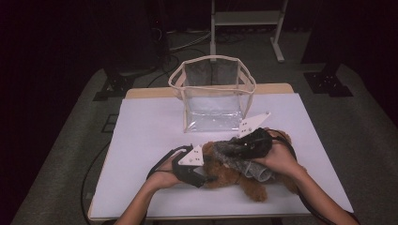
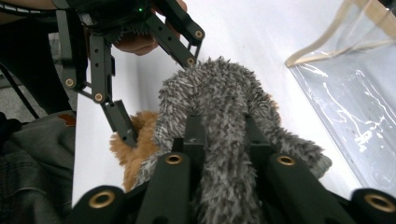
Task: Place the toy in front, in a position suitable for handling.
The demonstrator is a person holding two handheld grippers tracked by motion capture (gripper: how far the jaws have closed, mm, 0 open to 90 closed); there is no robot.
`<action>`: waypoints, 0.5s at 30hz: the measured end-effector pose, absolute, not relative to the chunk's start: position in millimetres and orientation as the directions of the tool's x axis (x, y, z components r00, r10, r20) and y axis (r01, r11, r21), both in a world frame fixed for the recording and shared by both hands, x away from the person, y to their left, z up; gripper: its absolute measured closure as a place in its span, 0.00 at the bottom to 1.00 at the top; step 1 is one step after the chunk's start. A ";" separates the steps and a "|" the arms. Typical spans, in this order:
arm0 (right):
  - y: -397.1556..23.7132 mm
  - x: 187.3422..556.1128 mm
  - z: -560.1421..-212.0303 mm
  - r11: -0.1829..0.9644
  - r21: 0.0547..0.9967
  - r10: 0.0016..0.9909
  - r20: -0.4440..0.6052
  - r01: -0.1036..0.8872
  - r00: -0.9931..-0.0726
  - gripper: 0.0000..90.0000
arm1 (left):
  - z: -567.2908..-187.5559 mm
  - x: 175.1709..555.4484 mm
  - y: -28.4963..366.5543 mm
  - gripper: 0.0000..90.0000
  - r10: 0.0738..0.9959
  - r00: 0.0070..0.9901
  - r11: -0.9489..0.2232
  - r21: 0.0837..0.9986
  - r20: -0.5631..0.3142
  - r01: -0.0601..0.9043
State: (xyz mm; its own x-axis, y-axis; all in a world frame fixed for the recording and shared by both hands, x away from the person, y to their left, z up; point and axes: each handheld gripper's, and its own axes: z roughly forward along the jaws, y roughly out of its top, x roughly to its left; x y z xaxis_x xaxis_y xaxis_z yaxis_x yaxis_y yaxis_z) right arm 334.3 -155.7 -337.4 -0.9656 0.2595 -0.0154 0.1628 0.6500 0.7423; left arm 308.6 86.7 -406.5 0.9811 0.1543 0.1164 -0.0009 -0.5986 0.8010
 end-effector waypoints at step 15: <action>-115.6 355.1 -337.5 0.681 0.710 0.232 0.026 0.181 -0.972 0.86 | -407.6 306.1 83.6 0.41 0.140 0.985 -0.593 0.805 0.105 -0.002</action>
State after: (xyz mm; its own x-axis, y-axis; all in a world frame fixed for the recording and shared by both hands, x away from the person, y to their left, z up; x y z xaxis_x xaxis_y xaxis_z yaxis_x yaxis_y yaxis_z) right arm 355.1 -115.6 -337.5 -0.9724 0.2317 0.0264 0.1815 0.6807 0.7098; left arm 306.1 83.6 -407.6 0.9846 0.1400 0.1050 -0.0016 -0.5930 0.8052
